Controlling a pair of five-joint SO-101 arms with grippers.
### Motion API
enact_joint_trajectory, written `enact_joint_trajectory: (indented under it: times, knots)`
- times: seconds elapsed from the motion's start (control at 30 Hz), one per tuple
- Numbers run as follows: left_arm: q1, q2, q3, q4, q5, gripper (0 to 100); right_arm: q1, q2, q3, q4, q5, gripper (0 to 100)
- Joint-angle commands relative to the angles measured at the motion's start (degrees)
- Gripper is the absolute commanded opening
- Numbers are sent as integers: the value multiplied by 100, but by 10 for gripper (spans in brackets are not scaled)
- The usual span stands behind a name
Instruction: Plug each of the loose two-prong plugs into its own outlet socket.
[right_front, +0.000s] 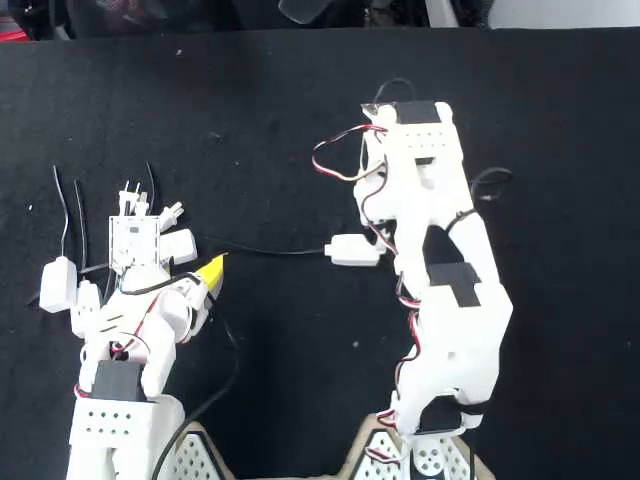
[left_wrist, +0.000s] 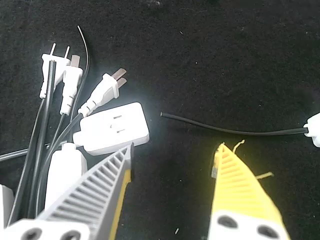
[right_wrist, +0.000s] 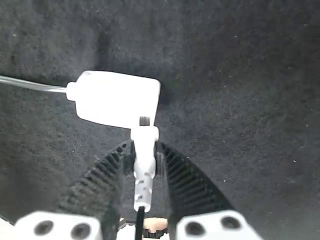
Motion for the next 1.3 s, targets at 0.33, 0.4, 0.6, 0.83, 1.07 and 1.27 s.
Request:
enact_joint_trajectory:
  times: [0.33, 0.4, 0.6, 0.83, 1.07, 1.27]
  knots:
    - [-31, -62, -163, -53, -44, 263, 97, -426, 4, 9, -123, 10]
    - [-40, -62, -163, -53, -44, 263, 88, -426, -13, 9, -273, 10]
    - [-57, -62, -163, -44, -44, 263, 79, -426, -22, 9, -299, 10]
    - [-66, -62, -163, -44, -44, 263, -246, -426, -31, -35, -510, 10]
    - [-66, -62, -171, -26, -44, 263, -211, -426, -31, -44, -536, 10]
    - [-66, -62, -171, -26, -44, 263, -220, -426, -31, -158, -624, 10]
